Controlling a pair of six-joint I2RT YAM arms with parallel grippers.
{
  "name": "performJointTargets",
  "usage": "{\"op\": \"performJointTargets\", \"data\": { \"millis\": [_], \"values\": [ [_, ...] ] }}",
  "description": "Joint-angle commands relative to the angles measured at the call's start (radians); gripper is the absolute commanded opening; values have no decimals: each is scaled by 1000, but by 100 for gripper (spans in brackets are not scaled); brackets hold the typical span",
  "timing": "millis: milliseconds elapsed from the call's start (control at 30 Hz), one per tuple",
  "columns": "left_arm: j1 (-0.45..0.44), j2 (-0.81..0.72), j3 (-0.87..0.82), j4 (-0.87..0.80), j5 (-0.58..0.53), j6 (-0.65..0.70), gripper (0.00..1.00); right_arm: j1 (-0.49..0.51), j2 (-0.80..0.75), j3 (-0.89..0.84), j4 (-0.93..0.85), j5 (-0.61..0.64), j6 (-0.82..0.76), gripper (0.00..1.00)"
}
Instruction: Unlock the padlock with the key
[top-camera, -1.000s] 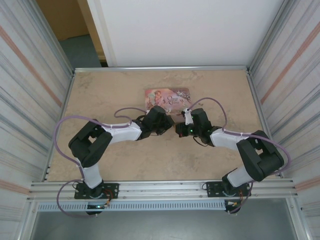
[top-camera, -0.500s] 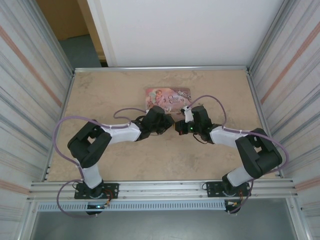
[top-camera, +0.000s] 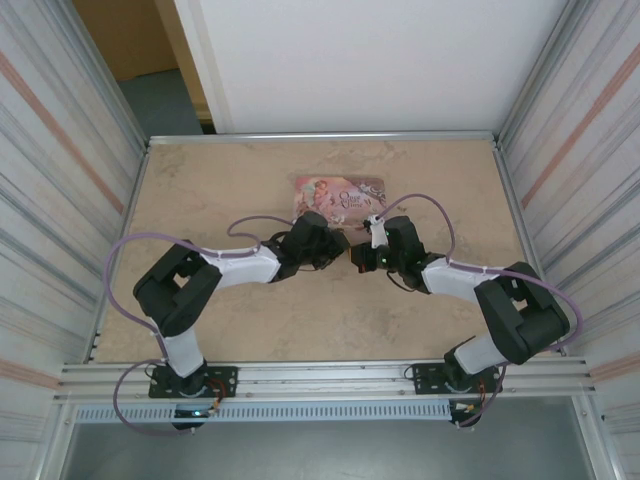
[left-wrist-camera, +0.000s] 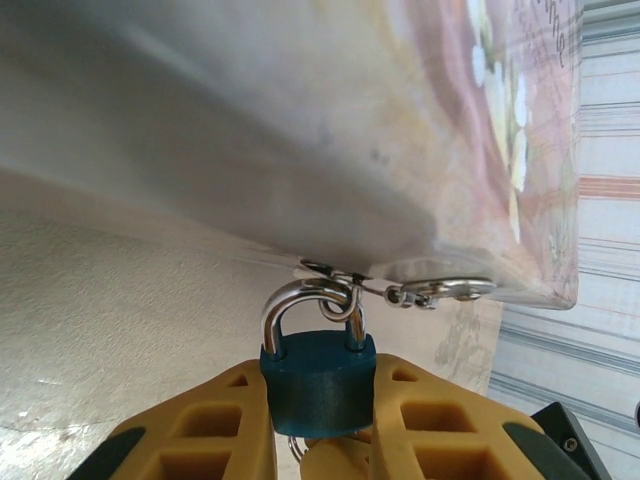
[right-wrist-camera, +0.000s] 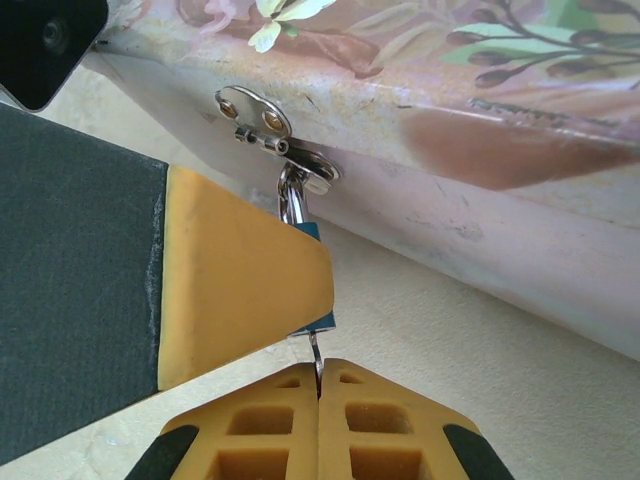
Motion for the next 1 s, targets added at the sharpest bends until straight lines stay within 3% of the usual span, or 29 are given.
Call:
{"op": "performJointTargets", "data": {
  "millis": [0, 133, 433, 700, 833, 967],
  "values": [
    [-52, 49, -32, -13, 200, 4, 0, 27, 2, 43, 298, -34, 24, 0],
    [-40, 73, -43, 16, 198, 0, 7, 26, 37, 19, 296, -33, 26, 0],
    [-13, 46, -89, 42, 185, 3, 41, 21, 137, -19, 310, -36, 60, 0],
    [40, -184, -222, 30, 118, 82, 69, 15, 128, -24, 287, -46, 96, 0],
    [91, -342, -332, 32, 93, 101, 70, 4, 100, -27, 279, -67, 166, 0],
    [159, -491, -480, 112, 103, 67, 63, 3, 72, -22, 236, -95, 249, 0]
  ]
}}
